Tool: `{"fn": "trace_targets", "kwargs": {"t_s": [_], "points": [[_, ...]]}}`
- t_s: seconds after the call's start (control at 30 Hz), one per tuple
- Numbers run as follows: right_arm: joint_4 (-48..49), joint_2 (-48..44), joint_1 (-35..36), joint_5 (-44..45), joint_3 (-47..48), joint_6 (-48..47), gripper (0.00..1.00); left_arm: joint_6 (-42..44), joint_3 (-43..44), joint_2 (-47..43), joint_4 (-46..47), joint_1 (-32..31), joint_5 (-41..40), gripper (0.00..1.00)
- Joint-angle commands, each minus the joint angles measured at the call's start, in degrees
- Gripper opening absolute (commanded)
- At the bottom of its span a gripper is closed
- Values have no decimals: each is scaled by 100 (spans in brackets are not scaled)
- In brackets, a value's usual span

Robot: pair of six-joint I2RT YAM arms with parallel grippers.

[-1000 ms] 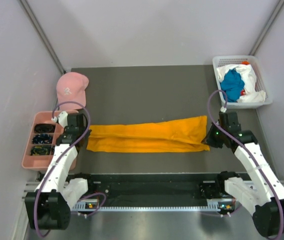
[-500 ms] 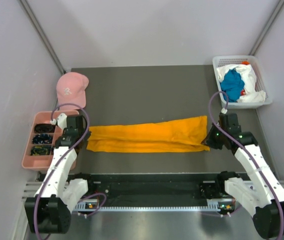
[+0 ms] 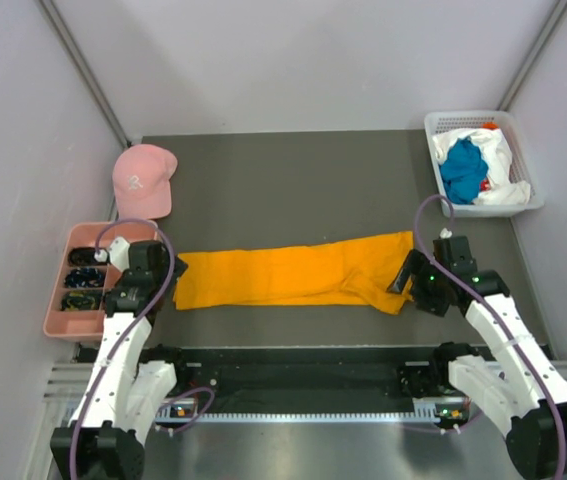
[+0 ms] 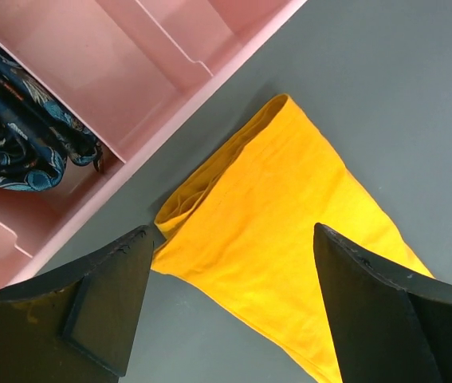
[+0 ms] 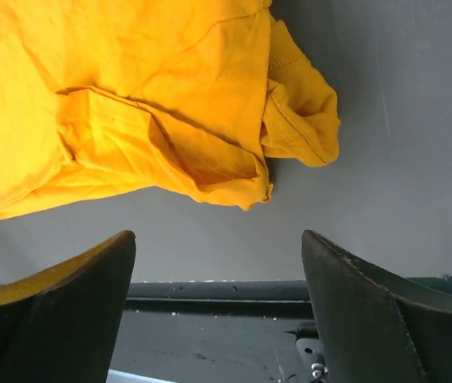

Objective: Fold and stack the t-shirts
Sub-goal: Fold the other side of the tshirt into a rectangle

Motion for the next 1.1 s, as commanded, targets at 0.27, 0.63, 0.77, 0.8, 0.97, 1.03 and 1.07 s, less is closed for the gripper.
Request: {"fn": "trace_targets", "kwargs": {"t_s": [0.27, 0.63, 0.77, 0.8, 0.97, 1.03, 1.07], "points": [[575, 101, 84, 395, 584, -80, 85, 590, 565, 1033, 1369, -3, -137, 86], [1709, 830, 171, 167, 462, -264, 85, 793, 768, 2291, 1985, -3, -323, 74], [1991, 1102, 277, 114, 259, -282, 85, 687, 768, 2484, 2213, -3, -288, 69], [2017, 1138, 303, 122, 242, -282, 85, 679, 786, 2546, 2222, -3, -287, 68], [2175, 1191, 321, 149, 22, -247, 85, 722, 874, 2669, 2240, -3, -358, 68], [2263, 1261, 338, 175, -83, -221, 85, 722, 874, 2730, 2292, 6, -375, 68], [2307, 1305, 330, 184, -118, -203, 85, 722, 874, 2792, 2319, -3, -358, 68]]}}
